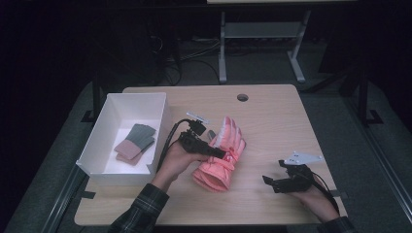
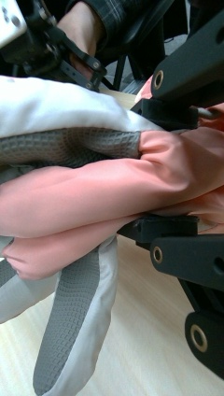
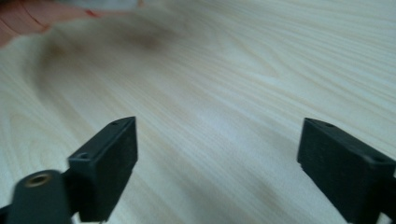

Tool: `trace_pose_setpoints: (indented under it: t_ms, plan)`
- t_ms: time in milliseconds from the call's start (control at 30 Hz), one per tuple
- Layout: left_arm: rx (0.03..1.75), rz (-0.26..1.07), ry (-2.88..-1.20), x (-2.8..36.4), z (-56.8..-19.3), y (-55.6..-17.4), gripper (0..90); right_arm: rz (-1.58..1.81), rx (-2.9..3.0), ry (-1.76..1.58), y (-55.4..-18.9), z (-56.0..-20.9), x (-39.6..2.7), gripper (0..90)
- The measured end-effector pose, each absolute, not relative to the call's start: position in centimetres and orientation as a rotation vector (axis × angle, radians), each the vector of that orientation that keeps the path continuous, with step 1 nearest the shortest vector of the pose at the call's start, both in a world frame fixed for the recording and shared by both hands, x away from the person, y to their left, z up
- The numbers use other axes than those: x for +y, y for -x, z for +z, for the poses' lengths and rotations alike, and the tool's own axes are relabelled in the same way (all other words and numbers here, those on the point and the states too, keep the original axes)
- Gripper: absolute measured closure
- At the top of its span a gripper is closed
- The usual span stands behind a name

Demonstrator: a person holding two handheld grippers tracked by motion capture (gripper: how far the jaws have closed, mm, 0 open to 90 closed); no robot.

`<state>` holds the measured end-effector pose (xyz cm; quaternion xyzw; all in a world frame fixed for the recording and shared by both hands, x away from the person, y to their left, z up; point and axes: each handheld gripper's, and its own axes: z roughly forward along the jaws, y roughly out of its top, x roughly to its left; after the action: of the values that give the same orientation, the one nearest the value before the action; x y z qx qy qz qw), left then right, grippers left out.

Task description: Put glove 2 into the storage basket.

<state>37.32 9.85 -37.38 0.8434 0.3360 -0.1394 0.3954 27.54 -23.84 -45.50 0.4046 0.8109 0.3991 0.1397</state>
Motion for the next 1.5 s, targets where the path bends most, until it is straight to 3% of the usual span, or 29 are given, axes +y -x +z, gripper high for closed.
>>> trace_pose_setpoints:
  t_ms: [300, 1000, 1500]
  plan:
    - [0.867, -0.303, -2.128, 12.0, -33.8, -37.4, 57.7, 1.142, 2.293, -1.188, -27.6, -45.6, -23.8, 2.9]
    - [0.964, -0.113, -2.067, 20.5, -25.7, -38.5, 57.4, 1.141, 2.313, -1.187, -28.0, -45.8, -23.7, 5.0]
    - [1.127, -0.035, -1.945, 29.4, -26.0, -39.5, 57.3, 1.132, 2.323, -1.190, -28.1, -46.1, -23.6, 5.0]
